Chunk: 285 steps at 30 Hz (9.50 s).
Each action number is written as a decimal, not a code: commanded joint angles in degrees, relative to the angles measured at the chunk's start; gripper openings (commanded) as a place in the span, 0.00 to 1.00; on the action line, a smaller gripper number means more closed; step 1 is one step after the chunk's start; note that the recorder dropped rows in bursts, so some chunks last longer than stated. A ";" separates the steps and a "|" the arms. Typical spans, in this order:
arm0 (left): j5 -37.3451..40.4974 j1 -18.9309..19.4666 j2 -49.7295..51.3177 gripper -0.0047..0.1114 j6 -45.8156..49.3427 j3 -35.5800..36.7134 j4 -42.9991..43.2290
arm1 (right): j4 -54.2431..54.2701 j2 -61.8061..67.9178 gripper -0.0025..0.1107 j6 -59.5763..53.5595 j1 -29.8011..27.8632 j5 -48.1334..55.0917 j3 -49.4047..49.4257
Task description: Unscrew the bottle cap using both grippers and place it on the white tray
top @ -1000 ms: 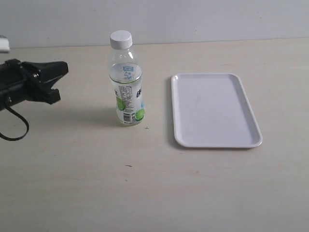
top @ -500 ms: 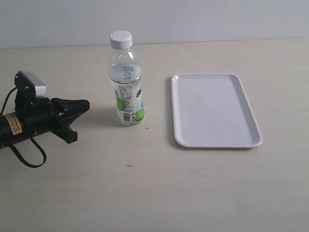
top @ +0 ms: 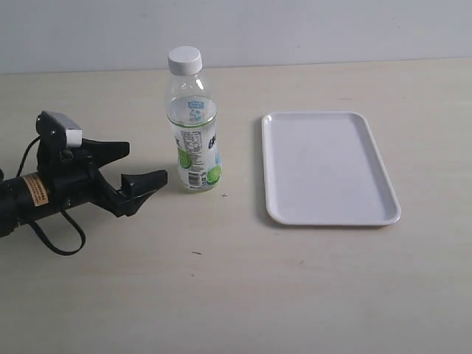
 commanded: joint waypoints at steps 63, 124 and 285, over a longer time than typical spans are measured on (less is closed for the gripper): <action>-0.99 -12.80 12.12 0.88 -0.82 -18.21 -5.87 | -0.17 -0.37 0.02 -0.09 0.10 0.36 0.25; 5.76 -12.80 7.48 0.04 4.24 -17.87 5.19 | -2.31 105.76 0.28 -16.69 37.00 72.62 -107.98; 13.87 -12.80 4.34 0.04 -1.71 -17.87 8.34 | -1.09 111.27 0.64 -39.00 37.43 69.00 -108.15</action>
